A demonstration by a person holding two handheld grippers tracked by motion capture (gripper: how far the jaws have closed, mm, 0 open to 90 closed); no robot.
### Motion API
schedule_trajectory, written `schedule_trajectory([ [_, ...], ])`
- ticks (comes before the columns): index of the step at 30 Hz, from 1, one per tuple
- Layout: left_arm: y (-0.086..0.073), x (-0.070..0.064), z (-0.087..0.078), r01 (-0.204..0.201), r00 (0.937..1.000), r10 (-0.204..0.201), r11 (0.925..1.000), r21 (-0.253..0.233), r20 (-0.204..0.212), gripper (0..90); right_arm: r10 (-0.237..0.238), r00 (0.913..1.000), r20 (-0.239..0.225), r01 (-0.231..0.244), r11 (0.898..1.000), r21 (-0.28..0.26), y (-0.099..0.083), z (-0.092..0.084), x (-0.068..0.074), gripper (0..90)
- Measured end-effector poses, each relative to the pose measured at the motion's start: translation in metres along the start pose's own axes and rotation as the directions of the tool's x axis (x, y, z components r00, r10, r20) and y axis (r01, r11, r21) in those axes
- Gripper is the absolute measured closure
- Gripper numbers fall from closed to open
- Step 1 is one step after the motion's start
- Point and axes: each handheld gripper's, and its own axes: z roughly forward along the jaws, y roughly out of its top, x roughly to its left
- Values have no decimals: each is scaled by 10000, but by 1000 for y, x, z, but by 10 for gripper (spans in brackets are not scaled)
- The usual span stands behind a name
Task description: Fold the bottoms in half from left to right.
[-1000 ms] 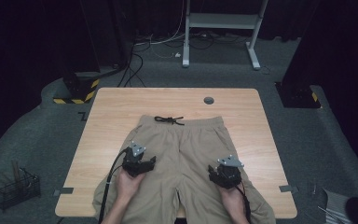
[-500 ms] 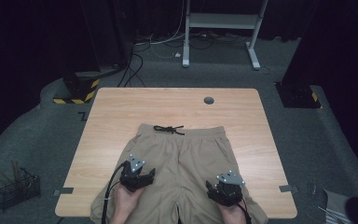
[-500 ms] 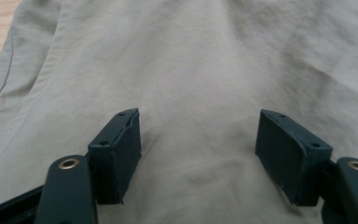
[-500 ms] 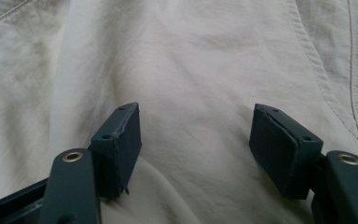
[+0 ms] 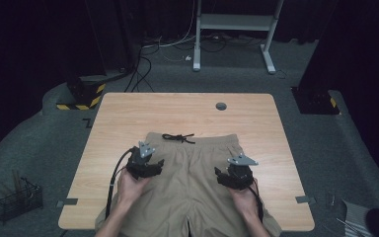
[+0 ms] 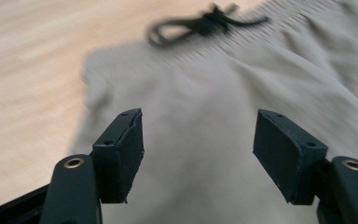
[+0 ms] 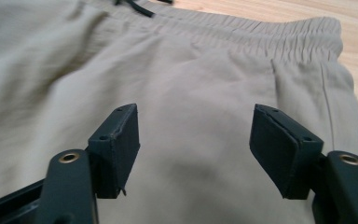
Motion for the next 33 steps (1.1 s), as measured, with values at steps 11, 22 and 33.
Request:
schedule_trajectory([
  [11, 6, 49, 37, 1538, 9881, -1538, 9881, 27, 79, 381, -408, 9992, -47, 409, 9988, 271, -13, 29, -10, 366],
  [22, -4, 64, 61, 2087, 9780, -2084, 9745, 820, -126, 324, -462, 9989, -108, 466, 9982, 384, -14, 28, -11, 372],
  [33, -6, 53, 64, 1159, 9931, -1168, 9892, 900, 41, 567, -449, 9990, -68, 452, 9982, 385, -14, 28, -11, 368],
])
